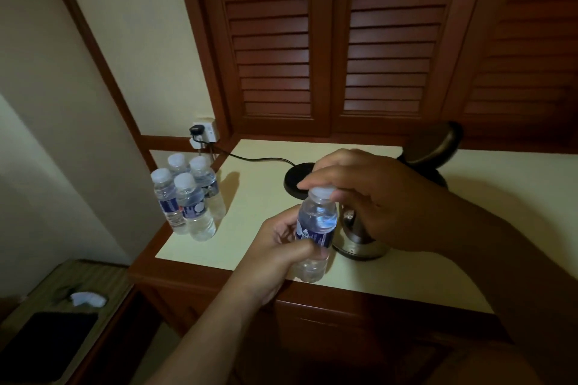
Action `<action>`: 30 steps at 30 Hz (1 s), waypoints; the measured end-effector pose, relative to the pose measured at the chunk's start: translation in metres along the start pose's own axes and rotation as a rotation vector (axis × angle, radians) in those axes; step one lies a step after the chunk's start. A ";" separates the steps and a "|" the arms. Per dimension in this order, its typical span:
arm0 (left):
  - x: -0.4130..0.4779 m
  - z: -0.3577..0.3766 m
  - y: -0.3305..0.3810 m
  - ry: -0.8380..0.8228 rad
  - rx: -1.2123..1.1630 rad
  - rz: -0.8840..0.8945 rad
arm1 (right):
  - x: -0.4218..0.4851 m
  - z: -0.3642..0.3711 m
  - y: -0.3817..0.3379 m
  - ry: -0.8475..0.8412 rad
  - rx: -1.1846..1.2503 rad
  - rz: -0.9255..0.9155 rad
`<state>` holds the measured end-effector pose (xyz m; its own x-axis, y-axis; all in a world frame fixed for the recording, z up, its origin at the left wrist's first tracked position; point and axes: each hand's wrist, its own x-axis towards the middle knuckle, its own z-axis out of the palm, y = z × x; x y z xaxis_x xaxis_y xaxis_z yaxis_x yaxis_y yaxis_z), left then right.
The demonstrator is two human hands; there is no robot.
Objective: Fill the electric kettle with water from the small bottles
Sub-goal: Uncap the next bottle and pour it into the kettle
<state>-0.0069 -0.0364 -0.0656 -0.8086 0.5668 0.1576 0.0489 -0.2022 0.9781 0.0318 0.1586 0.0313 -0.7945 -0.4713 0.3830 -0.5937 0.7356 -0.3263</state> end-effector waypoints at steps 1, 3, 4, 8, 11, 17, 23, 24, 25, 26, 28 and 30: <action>0.001 0.002 -0.001 -0.006 0.022 0.000 | -0.005 0.000 0.001 -0.003 -0.010 0.008; 0.002 0.007 -0.003 -0.009 0.062 -0.008 | -0.014 0.001 0.001 0.004 0.004 0.049; 0.002 0.009 -0.004 -0.010 0.077 -0.011 | -0.018 0.002 0.002 0.031 0.030 0.075; 0.001 0.019 -0.008 0.000 0.109 -0.012 | -0.034 0.009 -0.001 0.186 0.127 0.151; 0.001 0.028 -0.013 0.032 0.125 -0.023 | -0.053 0.016 0.001 0.308 0.172 0.270; 0.001 0.038 -0.030 0.117 0.103 -0.039 | -0.103 0.051 0.012 0.630 0.397 0.584; 0.000 0.043 -0.037 0.109 0.102 -0.054 | -0.150 0.097 0.056 0.502 0.119 0.851; 0.000 0.044 -0.037 0.107 0.110 -0.059 | -0.155 0.104 0.062 0.500 0.094 0.815; 0.000 0.046 -0.037 0.103 0.118 -0.064 | -0.157 0.109 0.067 0.499 0.080 0.782; 0.000 0.046 -0.037 0.098 0.122 -0.068 | -0.157 0.111 0.069 0.489 0.048 0.764; 0.001 0.048 -0.039 0.090 0.120 -0.072 | -0.158 0.114 0.073 0.445 -0.022 0.764; 0.001 0.048 -0.040 0.089 0.133 -0.080 | -0.159 0.117 0.075 0.304 -0.074 0.763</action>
<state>0.0183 0.0108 -0.0980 -0.8616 0.5024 0.0718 0.0546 -0.0489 0.9973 0.0987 0.2318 -0.1549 -0.9003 0.3156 0.2997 0.1139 0.8355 -0.5376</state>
